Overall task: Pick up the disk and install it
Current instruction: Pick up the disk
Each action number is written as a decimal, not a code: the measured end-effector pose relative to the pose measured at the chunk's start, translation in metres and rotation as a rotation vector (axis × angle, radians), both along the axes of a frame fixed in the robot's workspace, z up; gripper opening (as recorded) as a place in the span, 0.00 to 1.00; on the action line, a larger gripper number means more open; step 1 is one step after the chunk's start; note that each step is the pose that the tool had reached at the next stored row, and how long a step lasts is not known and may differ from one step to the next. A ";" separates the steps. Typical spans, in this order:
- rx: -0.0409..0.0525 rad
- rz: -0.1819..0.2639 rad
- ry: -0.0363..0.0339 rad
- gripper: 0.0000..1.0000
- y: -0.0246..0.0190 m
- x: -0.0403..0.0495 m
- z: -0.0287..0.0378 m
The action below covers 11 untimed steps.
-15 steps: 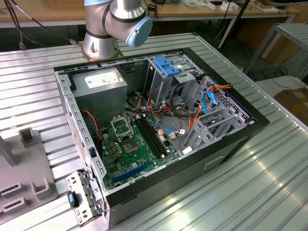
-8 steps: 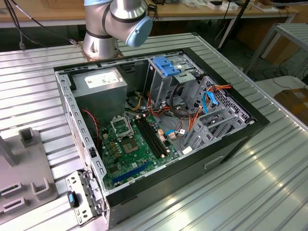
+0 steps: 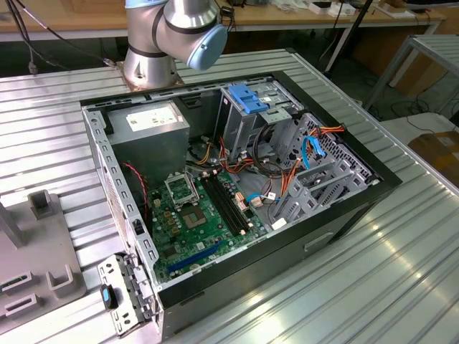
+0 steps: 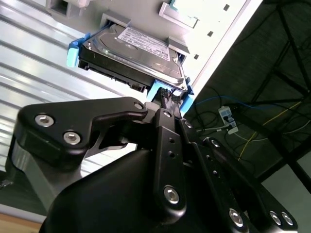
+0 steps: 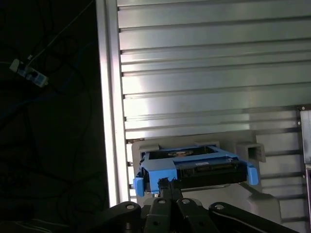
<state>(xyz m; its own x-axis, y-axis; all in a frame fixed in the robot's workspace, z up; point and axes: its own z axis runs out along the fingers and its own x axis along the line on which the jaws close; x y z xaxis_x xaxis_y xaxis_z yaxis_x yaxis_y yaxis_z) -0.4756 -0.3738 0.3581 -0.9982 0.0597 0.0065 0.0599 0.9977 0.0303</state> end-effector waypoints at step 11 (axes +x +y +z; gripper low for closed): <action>0.0000 0.293 0.0000 0.11 0.0000 0.0000 -0.0003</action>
